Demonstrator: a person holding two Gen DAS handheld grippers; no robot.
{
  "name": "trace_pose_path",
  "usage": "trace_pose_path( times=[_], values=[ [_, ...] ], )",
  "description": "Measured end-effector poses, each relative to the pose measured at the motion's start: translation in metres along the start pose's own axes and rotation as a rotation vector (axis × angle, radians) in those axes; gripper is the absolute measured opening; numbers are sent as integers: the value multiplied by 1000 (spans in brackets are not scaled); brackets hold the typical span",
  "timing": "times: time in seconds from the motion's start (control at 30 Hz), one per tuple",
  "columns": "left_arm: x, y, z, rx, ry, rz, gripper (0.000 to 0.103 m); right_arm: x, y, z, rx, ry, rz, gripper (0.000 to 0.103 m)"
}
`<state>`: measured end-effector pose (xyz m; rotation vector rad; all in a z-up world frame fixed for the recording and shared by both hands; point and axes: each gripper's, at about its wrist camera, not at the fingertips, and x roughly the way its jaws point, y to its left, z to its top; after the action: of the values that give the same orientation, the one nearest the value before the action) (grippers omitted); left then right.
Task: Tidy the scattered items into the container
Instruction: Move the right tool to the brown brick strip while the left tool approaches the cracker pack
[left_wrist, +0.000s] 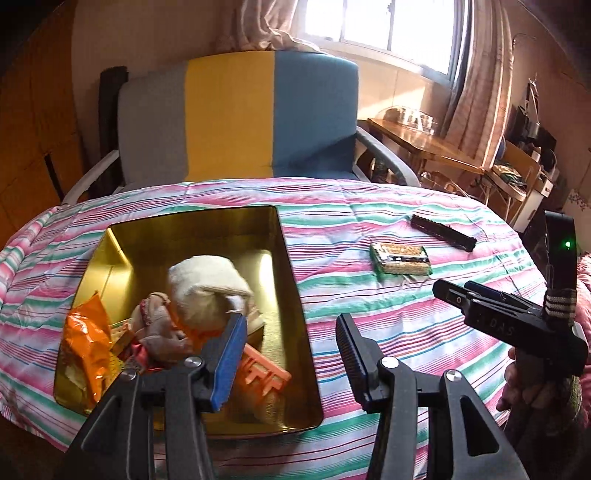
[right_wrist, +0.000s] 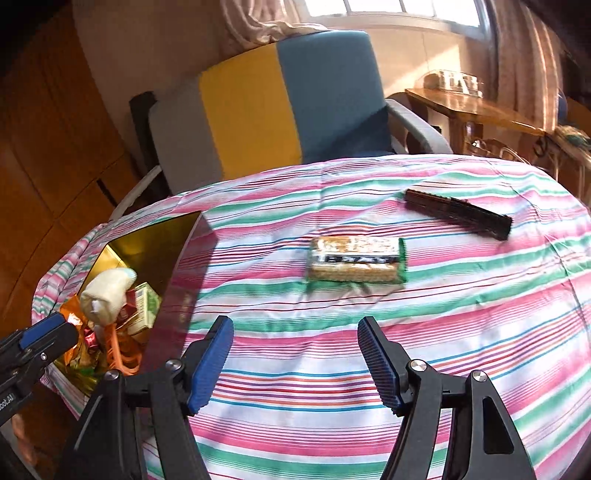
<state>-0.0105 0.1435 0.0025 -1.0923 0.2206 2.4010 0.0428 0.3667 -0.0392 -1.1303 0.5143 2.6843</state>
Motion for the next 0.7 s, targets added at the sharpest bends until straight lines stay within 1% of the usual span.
trace_pose_path(
  times=[0.13, 0.3, 0.4, 0.53, 0.57, 0.7],
  values=[
    [17, -28, 4, 46, 33, -45, 51, 2, -36, 3, 53, 4, -43, 71],
    [42, -55, 5, 83, 92, -87, 51, 7, -61, 2, 63, 24, -72, 74],
    [58, -66, 0, 103, 132, -100, 51, 14, -77, 5, 61, 45, -85, 75],
    [77, -74, -9, 123, 185, -119, 52, 22, -103, 29, 29, 48, -119, 80],
    [81, -75, -11, 121, 198, -126, 52, 24, -111, 38, 21, 54, -129, 82],
    [95, -78, -19, 105, 230, -147, 52, 44, -141, 83, -14, 78, -167, 85]
  ],
)
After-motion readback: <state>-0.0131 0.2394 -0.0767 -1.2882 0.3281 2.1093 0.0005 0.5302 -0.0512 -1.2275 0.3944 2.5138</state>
